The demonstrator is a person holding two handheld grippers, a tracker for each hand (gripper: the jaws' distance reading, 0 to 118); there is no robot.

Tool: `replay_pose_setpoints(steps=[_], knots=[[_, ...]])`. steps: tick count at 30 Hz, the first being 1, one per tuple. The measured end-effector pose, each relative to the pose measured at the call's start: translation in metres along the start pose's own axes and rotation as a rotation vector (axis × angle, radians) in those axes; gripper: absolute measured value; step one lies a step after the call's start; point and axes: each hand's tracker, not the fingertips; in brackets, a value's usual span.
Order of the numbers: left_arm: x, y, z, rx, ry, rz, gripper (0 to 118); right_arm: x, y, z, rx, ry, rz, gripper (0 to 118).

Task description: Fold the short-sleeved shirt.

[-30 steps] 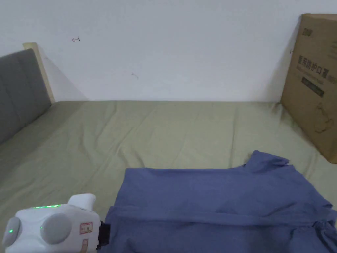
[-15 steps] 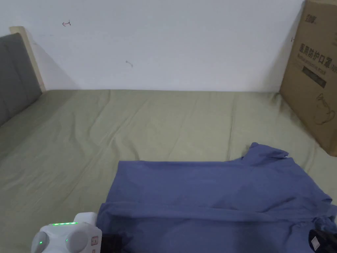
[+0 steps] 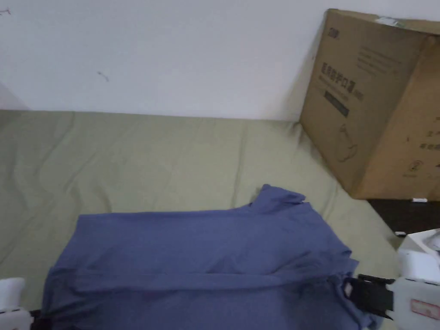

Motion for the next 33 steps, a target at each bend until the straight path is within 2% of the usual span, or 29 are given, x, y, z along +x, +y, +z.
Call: replay_pose_setpoints(steps=[1, 2, 3, 6, 7, 9, 10, 11, 12, 13, 14, 15, 16, 18, 20, 22, 24, 27, 31, 32, 33], knots=[[0.004, 0.000, 0.004, 0.005, -0.001, -0.002, 1, 0.006, 0.006, -0.020, -0.111, -0.039, -0.020, 117], [0.010, -0.001, 0.008, 0.009, -0.002, -0.003, 1, 0.012, 0.010, -0.040, -0.235, -0.071, -0.057, 118], [0.012, 0.000, 0.008, 0.010, -0.003, -0.005, 1, 0.018, 0.008, -0.059, -0.302, -0.061, -0.092, 118], [0.011, 0.000, 0.005, -0.008, -0.001, -0.012, 1, 0.030, 0.004, -0.095, -0.332, -0.117, -0.192, 118], [0.011, 0.000, 0.004, -0.015, -0.001, -0.011, 1, 0.046, 0.006, -0.101, -0.341, -0.114, -0.202, 116], [0.009, 0.000, -0.001, -0.036, -0.001, -0.008, 1, 0.050, 0.007, -0.112, -0.365, -0.111, -0.210, 104], [0.007, -0.001, -0.003, -0.043, 0.003, -0.008, 1, 0.048, 0.007, -0.112, -0.365, -0.118, -0.204, 104], [0.006, -0.002, -0.004, -0.049, 0.010, -0.008, 1, 0.041, 0.007, -0.106, -0.360, -0.117, -0.188, 78], [0.006, -0.001, -0.006, -0.053, 0.014, -0.008, 1, 0.035, 0.007, -0.102, -0.335, -0.181, -0.123, 51], [0.006, -0.001, -0.007, -0.057, 0.016, -0.009, 1, 0.032, 0.006, -0.097, -0.312, -0.194, -0.090, 35], [0.001, -0.003, -0.008, -0.060, 0.017, -0.013, 1, 0.032, 0.007, -0.094, -0.311, -0.074, -0.100, 10], [0.001, -0.003, -0.008, -0.061, 0.021, -0.020, 1, 0.027, 0.004, -0.086, -0.332, 0.020, -0.119, 10], [0.001, -0.002, -0.008, -0.060, 0.029, -0.026, 1, 0.024, 0.003, -0.082, -0.330, 0.030, -0.116, 10], [-0.001, 0.000, -0.004, -0.055, 0.051, -0.035, 1, 0.011, 0.003, -0.064, -0.261, -0.086, -0.007, 10], [-0.001, 0.006, 0.006, -0.035, 0.092, -0.047, 1, 0.016, 0.007, -0.048, -0.237, -0.077, 0.029, 10], [0.003, 0.007, 0.023, -0.011, 0.114, -0.099, 1, 0.021, 0.006, -0.025, -0.236, -0.017, -0.004, 10], [0.003, 0.007, 0.043, -0.008, 0.115, -0.157, 1, 0.020, -0.004, 0.005, -0.240, -0.012, -0.002, 10], [-0.012, -0.001, 0.067, -0.109, 0.042, -0.138, 1, 0.018, -0.024, 0.039, -0.279, -0.024, 0.019, 10], [-0.039, -0.026, 0.069, -0.250, -0.070, -0.059, 1, 0.035, -0.059, 0.046, -0.373, -0.014, -0.050, 10], [-0.045, -0.033, 0.062, -0.265, -0.084, -0.061, 6, 0.039, -0.066, 0.039, -0.372, -0.005, -0.052, 10], [-0.050, -0.040, 0.052, -0.299, -0.093, -0.052, 20, 0.043, -0.075, 0.029, -0.374, 0.001, -0.066, 10]])
